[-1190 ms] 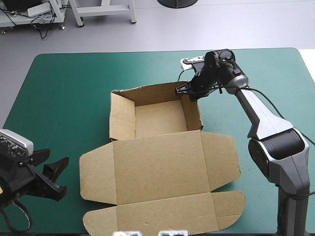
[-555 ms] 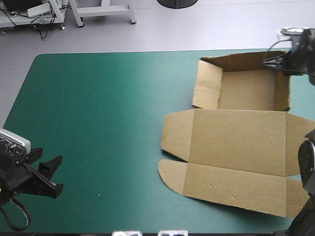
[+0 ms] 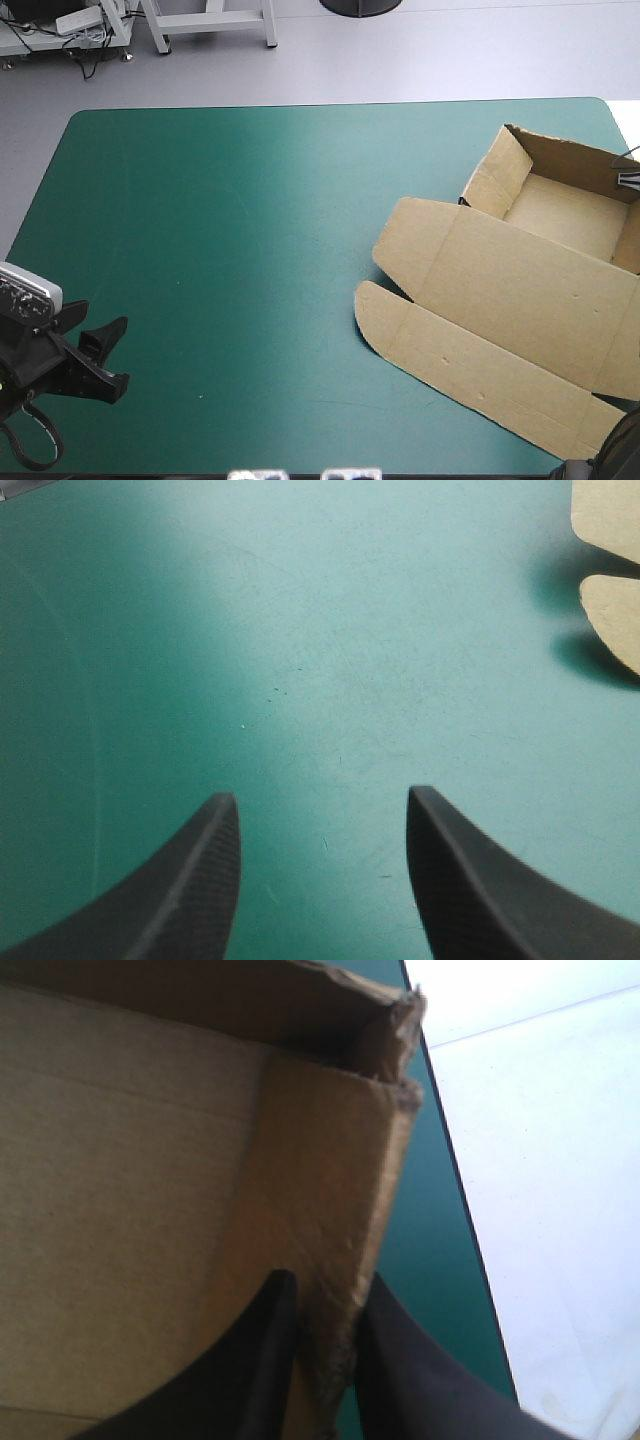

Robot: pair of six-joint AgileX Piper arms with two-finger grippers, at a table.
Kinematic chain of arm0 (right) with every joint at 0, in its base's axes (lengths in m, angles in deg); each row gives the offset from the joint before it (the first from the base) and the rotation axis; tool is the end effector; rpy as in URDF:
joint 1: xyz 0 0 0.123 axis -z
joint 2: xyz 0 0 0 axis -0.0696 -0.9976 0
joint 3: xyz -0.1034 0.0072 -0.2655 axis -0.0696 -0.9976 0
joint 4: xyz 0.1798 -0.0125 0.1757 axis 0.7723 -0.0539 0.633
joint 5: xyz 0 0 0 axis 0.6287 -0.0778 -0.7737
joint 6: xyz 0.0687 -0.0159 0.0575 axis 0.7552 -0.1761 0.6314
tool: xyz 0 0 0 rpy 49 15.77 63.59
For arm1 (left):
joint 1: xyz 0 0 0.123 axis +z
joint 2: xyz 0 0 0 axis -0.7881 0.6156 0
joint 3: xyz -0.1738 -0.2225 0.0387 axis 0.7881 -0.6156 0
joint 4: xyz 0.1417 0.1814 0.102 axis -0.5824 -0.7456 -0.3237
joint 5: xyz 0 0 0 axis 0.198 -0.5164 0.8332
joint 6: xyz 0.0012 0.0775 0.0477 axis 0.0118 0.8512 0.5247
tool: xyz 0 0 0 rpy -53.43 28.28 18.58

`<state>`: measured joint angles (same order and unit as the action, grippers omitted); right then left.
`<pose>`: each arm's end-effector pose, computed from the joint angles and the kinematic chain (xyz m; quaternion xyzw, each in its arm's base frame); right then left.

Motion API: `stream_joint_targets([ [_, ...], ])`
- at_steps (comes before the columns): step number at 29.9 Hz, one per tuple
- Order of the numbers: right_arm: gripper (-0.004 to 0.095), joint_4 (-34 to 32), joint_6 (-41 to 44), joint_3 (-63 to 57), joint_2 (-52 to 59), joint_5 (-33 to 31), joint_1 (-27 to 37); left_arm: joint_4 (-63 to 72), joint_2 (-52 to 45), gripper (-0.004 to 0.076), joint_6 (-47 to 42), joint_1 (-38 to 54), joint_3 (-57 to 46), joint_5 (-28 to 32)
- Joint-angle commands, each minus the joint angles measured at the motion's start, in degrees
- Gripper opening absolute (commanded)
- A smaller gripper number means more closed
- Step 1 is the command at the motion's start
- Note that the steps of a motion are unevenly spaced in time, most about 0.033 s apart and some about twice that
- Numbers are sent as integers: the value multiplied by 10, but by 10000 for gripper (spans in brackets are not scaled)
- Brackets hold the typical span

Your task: Fold the box

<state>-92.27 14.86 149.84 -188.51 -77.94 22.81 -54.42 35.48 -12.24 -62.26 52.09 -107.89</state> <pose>0.3747 -0.1962 0.3093 0.1423 0.9742 -0.0878 0.1514 0.0537 -0.0209 0.4281 0.1644 0.8764 -0.0648 0.4480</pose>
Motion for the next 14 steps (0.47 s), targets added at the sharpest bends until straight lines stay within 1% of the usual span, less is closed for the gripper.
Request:
stream_joint_targets([
  [1, 328, -9, -31, 14, 26, 4, 3, 8, 5, 363, -8, -1, 12, 0],
  [3, 433, -8, -33, 14, 24, 8, 3, 8, 5, 363, -8, -1, 12, 0],
  [5, 504, -7, -33, 15, 24, 11, 3, 6, 5, 361, -8, -1, 12, 0],
  [10, 515, 0, -33, 15, 31, -13, 3, -11, 5, 335, -8, -1, 12, 0],
  [14, 516, 36, -38, 15, 66, -10, 3, -12, 5, 335, -8, -1, 12, 2],
])
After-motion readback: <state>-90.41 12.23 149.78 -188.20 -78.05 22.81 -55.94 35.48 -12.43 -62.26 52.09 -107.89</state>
